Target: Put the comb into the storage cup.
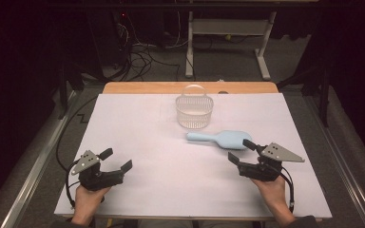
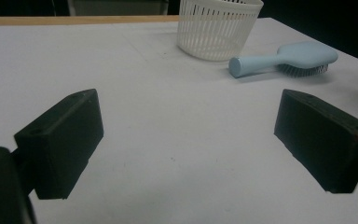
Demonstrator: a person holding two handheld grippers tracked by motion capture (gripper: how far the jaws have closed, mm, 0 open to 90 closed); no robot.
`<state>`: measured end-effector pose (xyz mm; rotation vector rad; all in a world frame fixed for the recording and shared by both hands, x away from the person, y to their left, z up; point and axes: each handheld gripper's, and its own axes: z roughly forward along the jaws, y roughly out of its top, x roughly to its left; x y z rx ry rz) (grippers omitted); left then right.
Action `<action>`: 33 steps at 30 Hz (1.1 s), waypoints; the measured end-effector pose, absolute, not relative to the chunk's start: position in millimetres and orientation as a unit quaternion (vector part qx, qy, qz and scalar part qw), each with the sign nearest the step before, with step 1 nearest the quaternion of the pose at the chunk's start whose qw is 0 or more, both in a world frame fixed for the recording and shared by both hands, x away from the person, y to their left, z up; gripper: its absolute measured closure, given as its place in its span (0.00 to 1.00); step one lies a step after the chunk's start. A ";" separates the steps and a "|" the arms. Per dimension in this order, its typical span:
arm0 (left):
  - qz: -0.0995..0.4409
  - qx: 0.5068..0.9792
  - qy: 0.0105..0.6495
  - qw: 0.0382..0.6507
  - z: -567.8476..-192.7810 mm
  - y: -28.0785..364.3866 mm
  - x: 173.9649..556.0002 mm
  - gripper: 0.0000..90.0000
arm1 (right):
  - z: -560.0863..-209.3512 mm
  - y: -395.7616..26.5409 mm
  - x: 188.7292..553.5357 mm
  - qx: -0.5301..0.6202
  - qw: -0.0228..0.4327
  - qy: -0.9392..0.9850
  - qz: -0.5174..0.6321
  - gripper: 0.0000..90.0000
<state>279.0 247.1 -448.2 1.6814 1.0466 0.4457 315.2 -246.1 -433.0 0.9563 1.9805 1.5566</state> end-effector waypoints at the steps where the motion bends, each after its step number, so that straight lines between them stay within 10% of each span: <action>1: 0.187 0.704 0.437 0.527 -448.2 246.9 279.0 0.08 | -433.0 -245.0 316.4 0.346 0.221 0.718 0.563 0.26; 33: 0.184 0.705 0.437 0.528 -448.2 247.1 279.3 0.08 | -429.6 -202.1 352.6 0.347 0.194 0.734 0.551 0.29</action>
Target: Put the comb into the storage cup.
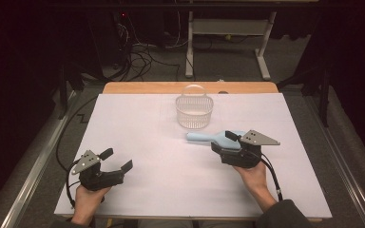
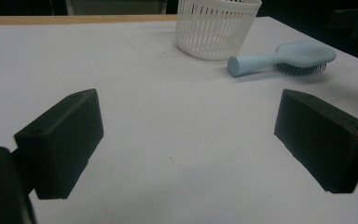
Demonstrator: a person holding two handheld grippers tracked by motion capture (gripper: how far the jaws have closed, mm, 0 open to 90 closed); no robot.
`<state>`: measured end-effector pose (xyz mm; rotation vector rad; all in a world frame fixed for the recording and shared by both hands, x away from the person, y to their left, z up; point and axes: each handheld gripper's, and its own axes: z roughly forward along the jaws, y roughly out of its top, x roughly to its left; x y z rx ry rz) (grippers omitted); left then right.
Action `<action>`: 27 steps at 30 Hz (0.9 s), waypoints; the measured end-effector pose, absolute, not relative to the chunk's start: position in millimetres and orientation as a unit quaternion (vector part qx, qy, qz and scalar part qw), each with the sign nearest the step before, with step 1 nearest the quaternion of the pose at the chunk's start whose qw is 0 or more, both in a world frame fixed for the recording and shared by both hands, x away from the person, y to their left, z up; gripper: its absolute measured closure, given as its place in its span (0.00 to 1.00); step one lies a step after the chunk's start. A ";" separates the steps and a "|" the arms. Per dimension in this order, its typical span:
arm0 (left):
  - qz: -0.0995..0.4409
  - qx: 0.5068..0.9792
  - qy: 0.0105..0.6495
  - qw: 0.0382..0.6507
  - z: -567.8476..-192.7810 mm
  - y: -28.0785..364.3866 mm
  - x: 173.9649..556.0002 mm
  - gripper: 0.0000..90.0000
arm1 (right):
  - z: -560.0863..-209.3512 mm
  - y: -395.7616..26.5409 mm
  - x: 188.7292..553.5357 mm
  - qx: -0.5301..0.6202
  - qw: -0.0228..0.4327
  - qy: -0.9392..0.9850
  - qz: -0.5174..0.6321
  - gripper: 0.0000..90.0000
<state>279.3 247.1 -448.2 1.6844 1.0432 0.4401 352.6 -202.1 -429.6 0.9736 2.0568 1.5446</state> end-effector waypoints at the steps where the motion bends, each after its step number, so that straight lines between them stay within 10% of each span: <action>1: 0.184 0.705 0.437 0.528 -448.2 247.1 279.4 0.08 | -429.1 -200.6 354.0 0.347 0.193 0.736 0.549 0.29; 27: 0.182 0.707 0.433 0.529 -447.6 246.6 279.4 0.08 | -414.4 -163.5 392.2 0.364 0.142 0.807 0.442 0.42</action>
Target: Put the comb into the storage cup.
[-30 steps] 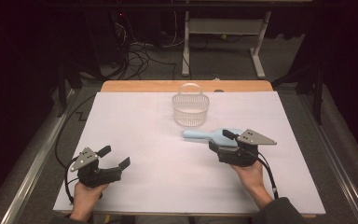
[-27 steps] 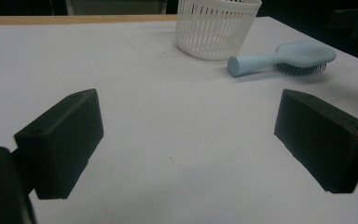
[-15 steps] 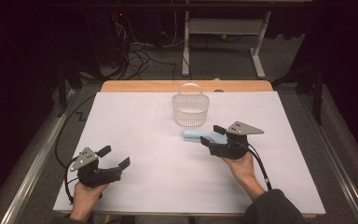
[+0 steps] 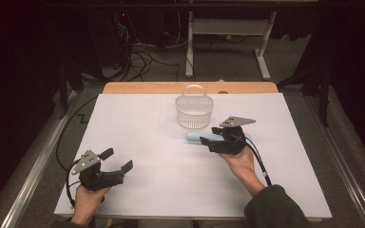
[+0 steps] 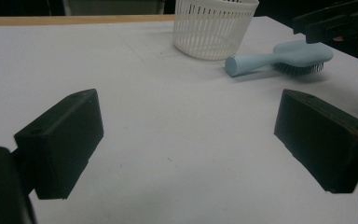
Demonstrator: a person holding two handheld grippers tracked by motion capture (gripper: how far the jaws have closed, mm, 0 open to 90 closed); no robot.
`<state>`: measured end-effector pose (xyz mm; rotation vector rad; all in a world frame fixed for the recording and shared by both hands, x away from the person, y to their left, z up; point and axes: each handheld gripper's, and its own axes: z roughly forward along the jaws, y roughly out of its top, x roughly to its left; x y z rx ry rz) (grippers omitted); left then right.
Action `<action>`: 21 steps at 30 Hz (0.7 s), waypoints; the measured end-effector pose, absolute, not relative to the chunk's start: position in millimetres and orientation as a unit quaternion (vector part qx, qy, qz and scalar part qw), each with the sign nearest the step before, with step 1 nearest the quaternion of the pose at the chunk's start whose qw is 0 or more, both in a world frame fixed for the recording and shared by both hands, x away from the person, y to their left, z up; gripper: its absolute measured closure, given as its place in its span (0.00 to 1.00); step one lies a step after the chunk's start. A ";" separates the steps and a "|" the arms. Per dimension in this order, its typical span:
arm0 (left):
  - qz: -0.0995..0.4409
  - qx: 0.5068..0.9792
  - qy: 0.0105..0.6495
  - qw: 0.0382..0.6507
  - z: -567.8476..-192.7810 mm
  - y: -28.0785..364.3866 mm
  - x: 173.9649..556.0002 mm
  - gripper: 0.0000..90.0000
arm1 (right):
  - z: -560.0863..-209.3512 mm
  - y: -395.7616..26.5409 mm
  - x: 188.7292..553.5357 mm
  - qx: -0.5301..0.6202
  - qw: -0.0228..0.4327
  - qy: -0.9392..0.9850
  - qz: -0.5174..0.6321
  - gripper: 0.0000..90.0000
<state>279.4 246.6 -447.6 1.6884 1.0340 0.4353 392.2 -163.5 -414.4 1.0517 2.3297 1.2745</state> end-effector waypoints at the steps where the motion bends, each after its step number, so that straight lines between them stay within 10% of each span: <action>1: 0.182 0.707 0.433 0.529 -447.6 246.6 279.4 0.08 | -413.7 -161.8 393.9 0.363 0.141 0.812 0.435 0.44; 21: 0.188 0.713 0.426 0.525 -446.9 245.3 278.6 0.08 | -399.5 -126.6 431.8 0.385 0.087 0.870 0.294 0.82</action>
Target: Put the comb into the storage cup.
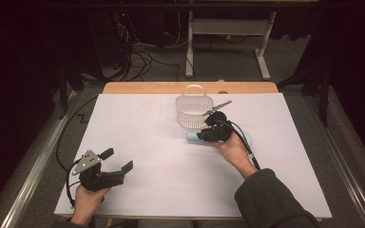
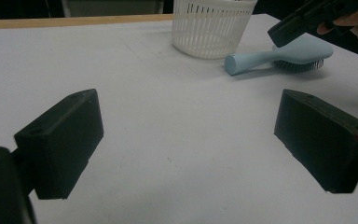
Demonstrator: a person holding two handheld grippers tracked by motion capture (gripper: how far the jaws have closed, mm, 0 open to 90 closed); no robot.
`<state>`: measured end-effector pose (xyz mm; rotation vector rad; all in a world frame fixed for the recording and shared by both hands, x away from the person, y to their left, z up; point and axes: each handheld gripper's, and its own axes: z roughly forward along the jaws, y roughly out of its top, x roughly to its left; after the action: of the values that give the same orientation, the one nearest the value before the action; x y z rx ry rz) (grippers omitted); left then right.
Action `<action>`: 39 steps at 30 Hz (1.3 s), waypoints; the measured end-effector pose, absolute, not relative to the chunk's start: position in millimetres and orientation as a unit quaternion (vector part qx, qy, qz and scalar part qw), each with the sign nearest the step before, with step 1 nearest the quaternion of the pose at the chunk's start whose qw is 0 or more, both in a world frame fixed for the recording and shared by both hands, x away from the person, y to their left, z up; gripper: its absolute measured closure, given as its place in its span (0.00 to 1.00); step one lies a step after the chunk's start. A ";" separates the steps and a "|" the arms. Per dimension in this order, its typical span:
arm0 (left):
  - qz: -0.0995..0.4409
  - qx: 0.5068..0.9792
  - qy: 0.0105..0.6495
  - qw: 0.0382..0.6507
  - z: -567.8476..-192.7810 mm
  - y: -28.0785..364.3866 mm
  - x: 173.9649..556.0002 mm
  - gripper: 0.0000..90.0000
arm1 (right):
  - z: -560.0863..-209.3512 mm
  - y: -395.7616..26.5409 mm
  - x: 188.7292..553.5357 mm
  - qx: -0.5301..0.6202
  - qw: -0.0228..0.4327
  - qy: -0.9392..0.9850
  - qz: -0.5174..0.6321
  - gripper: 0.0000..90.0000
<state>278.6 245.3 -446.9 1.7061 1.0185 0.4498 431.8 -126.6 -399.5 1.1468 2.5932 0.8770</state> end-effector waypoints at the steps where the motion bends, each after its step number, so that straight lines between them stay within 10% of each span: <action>1: 0.188 0.714 0.425 0.524 -446.9 245.2 278.6 0.08 | -399.9 -124.6 434.0 0.384 0.087 0.873 0.286 0.84; 11: 0.188 0.713 0.425 0.525 -446.8 245.7 278.8 0.08 | -405.5 -108.4 457.7 0.390 0.088 0.887 0.231 1.00; 39: 0.179 0.720 0.422 0.521 -448.3 242.9 281.7 0.08 | -415.6 -85.0 478.4 0.407 0.090 0.889 0.191 1.00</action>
<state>281.7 242.9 -448.3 1.7249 1.0114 0.4301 478.4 -85.0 -415.6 1.2097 2.6419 0.5665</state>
